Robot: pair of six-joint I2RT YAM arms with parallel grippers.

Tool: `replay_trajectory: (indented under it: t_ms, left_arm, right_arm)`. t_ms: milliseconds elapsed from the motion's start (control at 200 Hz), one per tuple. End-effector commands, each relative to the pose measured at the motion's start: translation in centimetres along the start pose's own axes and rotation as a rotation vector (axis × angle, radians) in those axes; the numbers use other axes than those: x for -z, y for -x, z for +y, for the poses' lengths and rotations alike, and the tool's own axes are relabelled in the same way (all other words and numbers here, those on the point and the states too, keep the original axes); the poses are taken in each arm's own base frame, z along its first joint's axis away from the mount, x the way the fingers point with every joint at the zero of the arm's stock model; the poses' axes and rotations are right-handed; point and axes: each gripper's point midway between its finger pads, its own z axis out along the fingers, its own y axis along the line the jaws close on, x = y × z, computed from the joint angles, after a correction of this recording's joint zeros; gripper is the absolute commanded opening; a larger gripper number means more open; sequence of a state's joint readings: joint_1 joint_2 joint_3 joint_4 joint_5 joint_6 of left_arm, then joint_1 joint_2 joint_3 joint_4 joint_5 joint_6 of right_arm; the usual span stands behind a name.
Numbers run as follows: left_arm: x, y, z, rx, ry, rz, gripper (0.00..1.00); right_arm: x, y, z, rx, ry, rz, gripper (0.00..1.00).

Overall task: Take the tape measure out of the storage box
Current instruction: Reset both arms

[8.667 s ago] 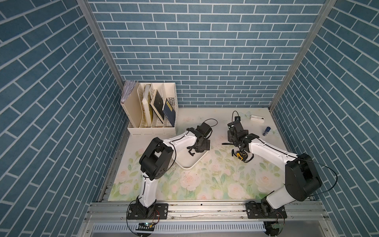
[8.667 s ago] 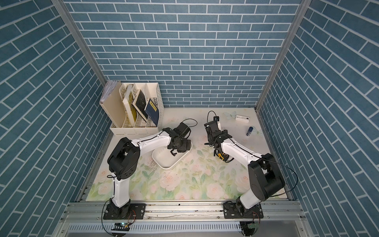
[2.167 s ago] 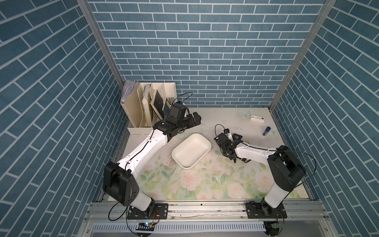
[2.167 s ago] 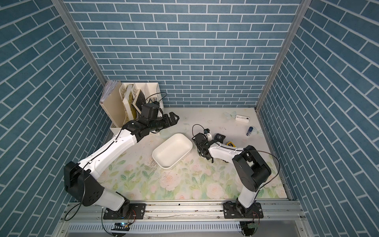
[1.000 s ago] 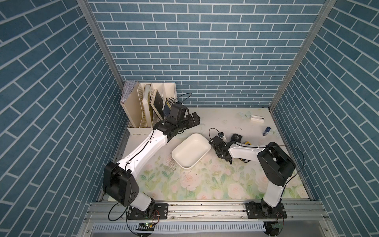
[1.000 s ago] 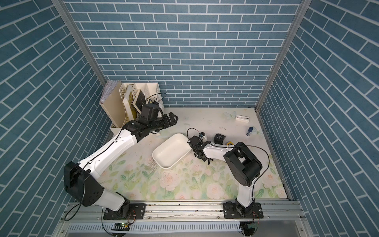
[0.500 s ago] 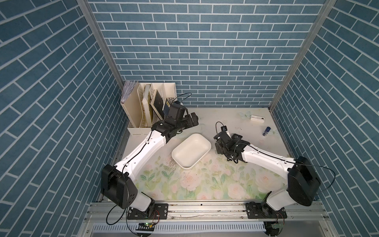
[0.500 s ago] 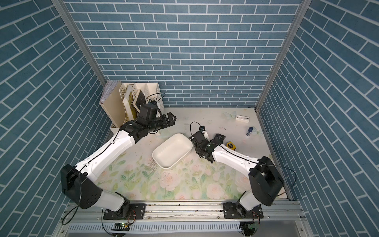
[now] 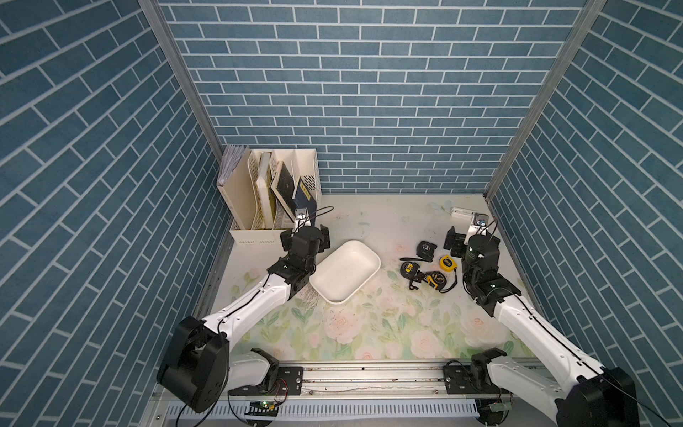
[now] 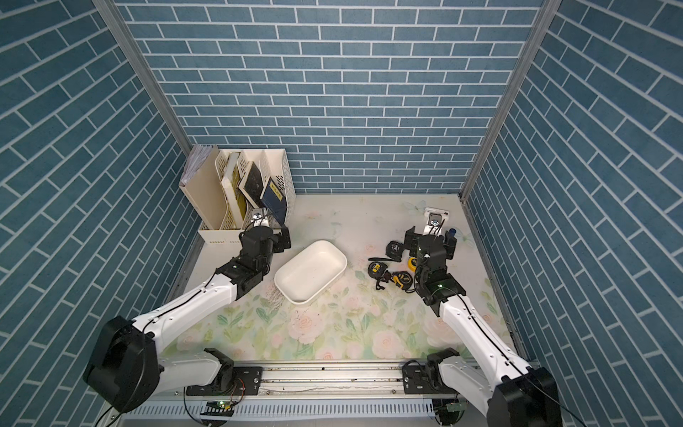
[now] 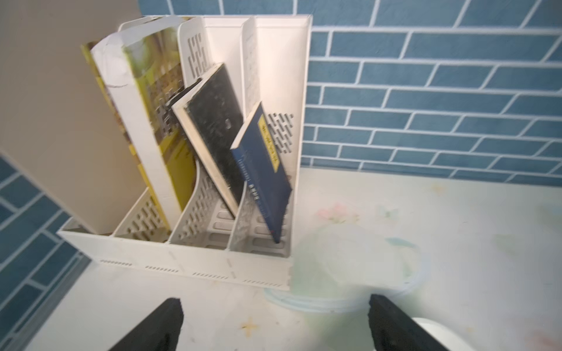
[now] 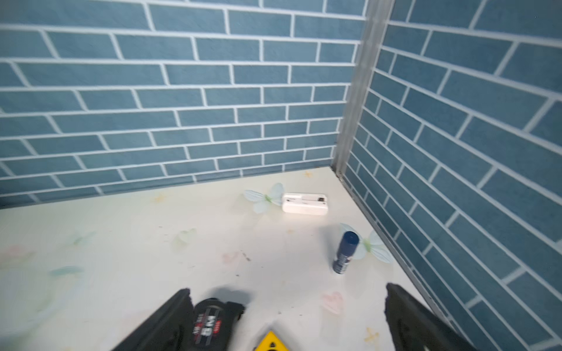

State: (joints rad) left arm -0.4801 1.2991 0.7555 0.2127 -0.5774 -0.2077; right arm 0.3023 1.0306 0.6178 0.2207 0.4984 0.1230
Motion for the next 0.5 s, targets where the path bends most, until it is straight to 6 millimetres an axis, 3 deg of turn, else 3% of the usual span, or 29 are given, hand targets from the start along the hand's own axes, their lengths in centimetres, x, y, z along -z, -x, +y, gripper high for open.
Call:
replay_trajectory:
  t_ms: [0, 115, 185, 280, 350, 370, 495]
  left_arm:
    - [-0.9, 1.1, 3.5, -0.015, 0.164, -0.113, 1.0]
    - [-2.0, -1.6, 5.5, -0.024, 0.222, -0.112, 1.0]
    - [-2.6, -3.0, 6.3, -0.034, 0.241, -0.099, 1.0]
    - [-2.6, -3.4, 7.0, -0.058, 0.247, -0.12, 1.0]
    - [-2.9, -3.3, 7.8, -0.056, 0.254, -0.123, 1.0]
    - [-2.9, -4.3, 8.1, -0.069, 0.253, -0.108, 1.0]
    - [-2.5, -5.8, 10.4, -0.018, 0.236, -0.146, 1.0]
  right_arm:
    - [-1.9, -1.4, -1.3, -0.017, 0.002, -0.042, 1.0]
    - [-4.1, -5.1, -3.8, -0.028, -0.049, -0.017, 1.0]
    - [-4.6, -6.9, -4.0, -0.001, -0.061, 0.002, 1.0]
    - [-4.4, -8.5, -3.8, 0.008, -0.042, -0.035, 1.0]
    - [-3.9, -8.9, -3.5, 0.002, -0.015, -0.076, 1.0]
    - [-3.8, -9.0, -3.4, -0.002, -0.009, -0.086, 1.0]
    - [-3.4, -8.3, -3.2, 0.005, 0.011, -0.145, 1.0]
